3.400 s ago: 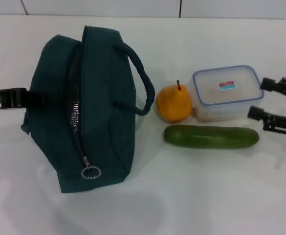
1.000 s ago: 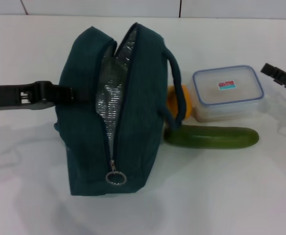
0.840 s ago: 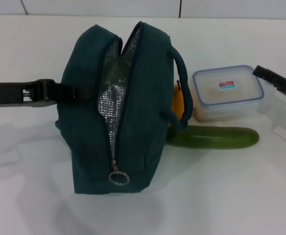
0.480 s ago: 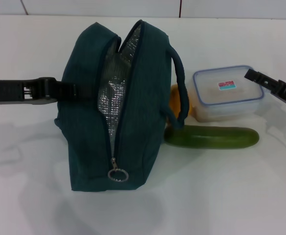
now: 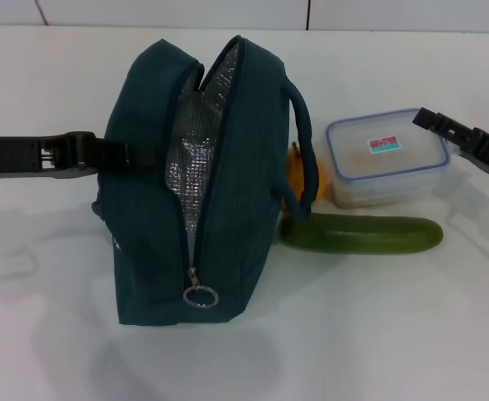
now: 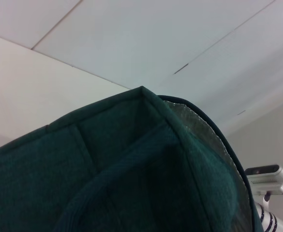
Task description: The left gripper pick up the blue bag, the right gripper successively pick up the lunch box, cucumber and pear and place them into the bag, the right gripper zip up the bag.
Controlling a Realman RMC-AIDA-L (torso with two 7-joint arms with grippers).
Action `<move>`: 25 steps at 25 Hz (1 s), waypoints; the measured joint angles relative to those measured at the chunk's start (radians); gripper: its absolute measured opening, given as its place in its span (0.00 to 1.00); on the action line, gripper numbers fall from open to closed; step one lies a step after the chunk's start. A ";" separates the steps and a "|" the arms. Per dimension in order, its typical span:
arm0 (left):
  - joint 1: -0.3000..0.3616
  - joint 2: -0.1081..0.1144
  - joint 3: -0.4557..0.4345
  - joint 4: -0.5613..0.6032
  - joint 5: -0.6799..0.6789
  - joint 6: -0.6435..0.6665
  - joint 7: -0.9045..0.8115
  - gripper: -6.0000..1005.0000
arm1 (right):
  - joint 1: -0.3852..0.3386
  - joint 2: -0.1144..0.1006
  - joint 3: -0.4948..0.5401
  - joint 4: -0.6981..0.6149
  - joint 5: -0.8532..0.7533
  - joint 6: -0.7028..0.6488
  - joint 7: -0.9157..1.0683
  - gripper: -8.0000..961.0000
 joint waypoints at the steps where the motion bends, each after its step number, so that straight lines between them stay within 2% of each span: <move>1: 0.001 0.000 0.000 0.001 0.000 0.000 0.000 0.04 | 0.000 -0.001 0.000 0.000 0.000 -0.006 0.006 0.79; 11: 0.005 0.000 0.000 0.003 0.001 0.000 0.000 0.04 | -0.020 -0.003 0.005 0.000 0.000 -0.087 0.092 0.74; 18: 0.002 0.000 0.000 -0.001 0.001 0.000 -0.001 0.04 | -0.028 0.000 0.010 0.010 0.001 -0.093 0.106 0.69; 25: 0.000 0.001 0.000 -0.002 0.001 0.000 0.001 0.04 | -0.027 0.001 0.010 0.025 0.004 -0.096 0.109 0.51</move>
